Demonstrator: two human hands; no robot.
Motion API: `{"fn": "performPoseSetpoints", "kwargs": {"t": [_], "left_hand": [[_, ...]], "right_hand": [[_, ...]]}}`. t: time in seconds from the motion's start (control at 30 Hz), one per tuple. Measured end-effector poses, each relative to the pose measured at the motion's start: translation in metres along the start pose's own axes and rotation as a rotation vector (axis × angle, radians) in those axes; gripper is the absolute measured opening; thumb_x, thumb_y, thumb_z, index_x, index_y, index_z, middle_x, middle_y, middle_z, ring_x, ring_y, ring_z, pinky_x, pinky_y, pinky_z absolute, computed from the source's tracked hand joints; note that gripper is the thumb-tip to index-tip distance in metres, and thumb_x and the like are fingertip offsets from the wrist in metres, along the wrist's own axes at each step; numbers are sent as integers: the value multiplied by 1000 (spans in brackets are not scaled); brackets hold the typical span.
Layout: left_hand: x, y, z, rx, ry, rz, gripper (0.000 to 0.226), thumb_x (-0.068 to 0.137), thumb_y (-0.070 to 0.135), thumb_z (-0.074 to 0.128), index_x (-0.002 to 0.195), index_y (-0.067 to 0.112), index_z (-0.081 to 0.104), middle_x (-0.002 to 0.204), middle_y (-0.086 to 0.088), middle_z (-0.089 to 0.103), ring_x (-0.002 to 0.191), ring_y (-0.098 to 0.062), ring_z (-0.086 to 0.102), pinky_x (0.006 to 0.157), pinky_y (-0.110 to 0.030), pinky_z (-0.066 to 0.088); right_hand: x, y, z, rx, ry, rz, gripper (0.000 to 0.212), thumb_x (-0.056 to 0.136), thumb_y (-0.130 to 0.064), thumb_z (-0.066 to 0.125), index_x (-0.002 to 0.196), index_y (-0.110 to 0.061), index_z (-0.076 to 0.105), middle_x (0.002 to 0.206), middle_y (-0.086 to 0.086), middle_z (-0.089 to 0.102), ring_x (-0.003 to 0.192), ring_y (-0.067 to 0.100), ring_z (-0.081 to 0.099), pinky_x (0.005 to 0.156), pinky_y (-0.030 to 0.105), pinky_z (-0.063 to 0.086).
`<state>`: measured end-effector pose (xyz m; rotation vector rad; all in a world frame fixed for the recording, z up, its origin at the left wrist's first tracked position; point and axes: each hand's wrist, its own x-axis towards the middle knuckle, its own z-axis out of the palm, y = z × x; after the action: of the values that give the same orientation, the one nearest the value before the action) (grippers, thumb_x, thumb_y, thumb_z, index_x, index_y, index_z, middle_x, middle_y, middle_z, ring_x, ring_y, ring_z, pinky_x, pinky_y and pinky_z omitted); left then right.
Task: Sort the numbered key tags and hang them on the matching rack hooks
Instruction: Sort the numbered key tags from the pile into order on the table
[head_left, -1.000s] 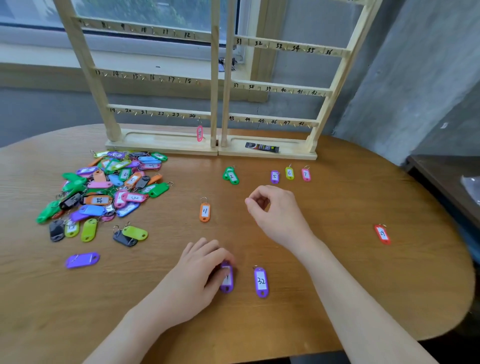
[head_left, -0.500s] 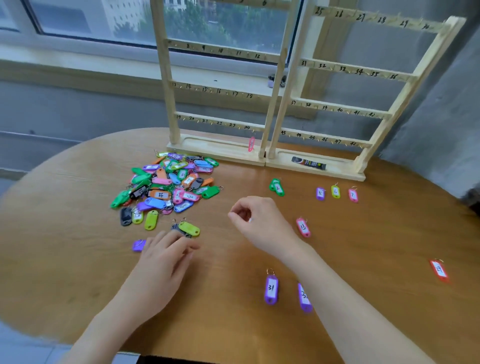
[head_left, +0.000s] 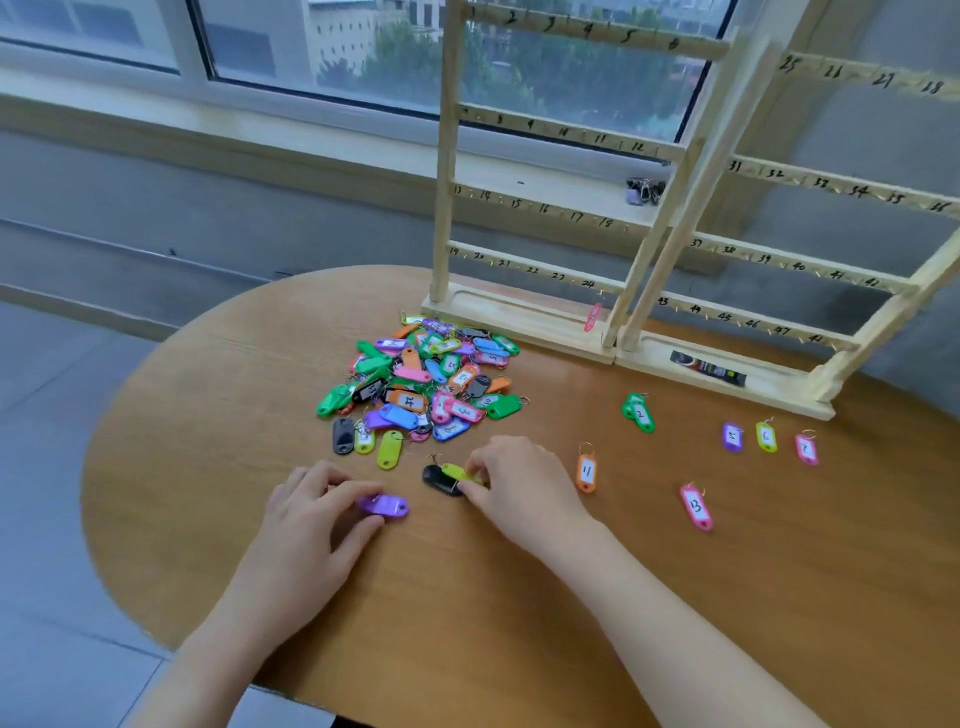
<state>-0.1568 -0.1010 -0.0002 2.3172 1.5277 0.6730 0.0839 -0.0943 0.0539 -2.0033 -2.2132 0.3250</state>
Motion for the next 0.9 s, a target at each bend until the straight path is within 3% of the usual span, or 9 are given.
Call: {"fn": "performPoseSetpoints", "kwargs": {"t": [0.07, 0.23, 0.4, 0.53, 0.63, 0.7, 0.77, 0.83, 0.9], "left_hand": [[0, 1, 0, 19, 9, 0, 45, 91, 58, 42, 114, 33, 72, 99, 15, 51, 95, -9, 47, 86, -37, 44], [-2, 1, 1, 9, 83, 15, 39, 97, 50, 43, 103, 27, 74, 90, 13, 54, 85, -12, 50, 76, -36, 45], [1, -1, 1, -64, 68, -21, 30, 98, 47, 38, 91, 32, 64, 82, 18, 53, 79, -8, 52, 73, -38, 48], [2, 3, -4, -199, 65, -81, 15, 98, 36, 53, 87, 45, 59, 87, 21, 62, 84, -4, 54, 73, -31, 43], [0, 7, -4, -307, 71, -156, 21, 98, 23, 63, 86, 40, 67, 91, 28, 65, 83, -4, 57, 72, -29, 41], [0, 11, -4, -403, 35, -207, 20, 96, 20, 65, 85, 35, 71, 85, 19, 70, 76, -6, 60, 71, -31, 44], [3, 20, -5, -505, 0, -226, 20, 97, 18, 64, 84, 30, 73, 80, 10, 73, 67, -4, 59, 69, -26, 44], [6, 29, -6, -605, -48, -225, 22, 98, 14, 64, 85, 29, 73, 81, 6, 75, 71, -6, 64, 74, -22, 46], [9, 36, -6, -666, -94, -214, 19, 97, 18, 66, 93, 35, 72, 83, 3, 75, 82, -23, 67, 85, -35, 49]], "right_hand": [[0, 1, 1, 11, 18, 3, 26, 102, -36, 54, 103, -20, 74, 100, -1, 68, 93, 24, 62, 80, 41, 53], [1, 11, 9, 376, -23, 124, 24, 103, -30, 56, 105, -20, 77, 104, -4, 74, 97, 14, 63, 85, 37, 54], [6, 19, 12, 456, -75, 172, 19, 104, -28, 54, 108, -25, 72, 107, -3, 69, 108, 13, 56, 89, 36, 51], [9, 25, 16, 527, -56, 192, 14, 101, -27, 56, 95, -33, 67, 95, -7, 69, 106, 18, 60, 88, 35, 52], [9, 25, 16, 528, -45, 186, 15, 100, -26, 57, 90, -35, 64, 94, -7, 69, 105, 16, 59, 84, 33, 51], [9, 24, 13, 521, -43, 189, 14, 98, -26, 59, 89, -34, 64, 94, -6, 68, 104, 16, 59, 84, 34, 52], [8, 24, 10, 516, -50, 176, 11, 96, -27, 62, 88, -33, 65, 91, -7, 68, 100, 15, 60, 84, 36, 54], [5, 26, 6, 573, -68, 141, 8, 93, -31, 68, 86, -29, 67, 85, -5, 70, 89, 15, 64, 81, 38, 54], [-2, 29, 1, 668, -75, 116, 13, 93, -35, 70, 84, -25, 69, 77, -3, 73, 76, 13, 65, 76, 38, 54]]}}
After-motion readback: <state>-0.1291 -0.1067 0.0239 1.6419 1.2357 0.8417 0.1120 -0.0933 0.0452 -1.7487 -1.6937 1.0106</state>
